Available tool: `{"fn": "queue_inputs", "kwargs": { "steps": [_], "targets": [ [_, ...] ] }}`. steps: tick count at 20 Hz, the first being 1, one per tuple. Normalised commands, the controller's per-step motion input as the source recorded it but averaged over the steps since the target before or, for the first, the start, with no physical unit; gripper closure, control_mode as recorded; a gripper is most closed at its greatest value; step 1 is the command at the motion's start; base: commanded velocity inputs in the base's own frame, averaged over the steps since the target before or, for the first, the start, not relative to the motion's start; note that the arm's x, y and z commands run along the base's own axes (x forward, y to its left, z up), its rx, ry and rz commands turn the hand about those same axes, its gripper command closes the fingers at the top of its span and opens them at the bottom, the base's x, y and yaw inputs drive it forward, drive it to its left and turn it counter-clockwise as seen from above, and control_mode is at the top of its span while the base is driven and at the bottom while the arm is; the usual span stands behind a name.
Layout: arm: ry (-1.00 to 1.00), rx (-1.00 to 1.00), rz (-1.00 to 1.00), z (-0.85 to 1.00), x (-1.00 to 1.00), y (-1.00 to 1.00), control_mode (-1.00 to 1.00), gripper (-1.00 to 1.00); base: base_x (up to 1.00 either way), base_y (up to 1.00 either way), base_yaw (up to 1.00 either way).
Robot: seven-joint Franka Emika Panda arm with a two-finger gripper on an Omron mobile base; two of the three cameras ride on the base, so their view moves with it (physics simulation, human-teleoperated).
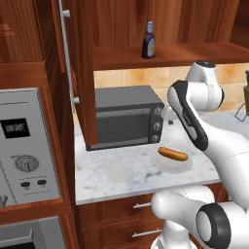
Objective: Move the hot dog bun to the plate on the dining table and place the condiment next to that plate. Then navigate to the fridge and take the sausage and place it on the plate as well.
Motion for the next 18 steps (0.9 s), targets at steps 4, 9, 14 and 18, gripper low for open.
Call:
{"fn": "queue_inputs", "kwargs": {
  "steps": [4, 9, 14, 18],
  "targets": [
    [0.0, -0.1, 0.19, -0.7, 0.01, -0.35, -1.0, -1.0, 0.0, 0.0, 0.0],
    [0.0, -0.19, 0.14, -0.88, 0.06, -0.07, -1.0, -1.0, 0.0, 0.0, 0.0],
    [0.0, -0.14, 0.07, -0.82, 0.18, -0.05, -1.0, -1.0, 0.0, 0.0, 0.0],
    [0.0, -0.05, 0.01, -0.71, 0.23, -0.14, -1.0, -1.0, 0.0, 0.0, 0.0]
  ]
}}
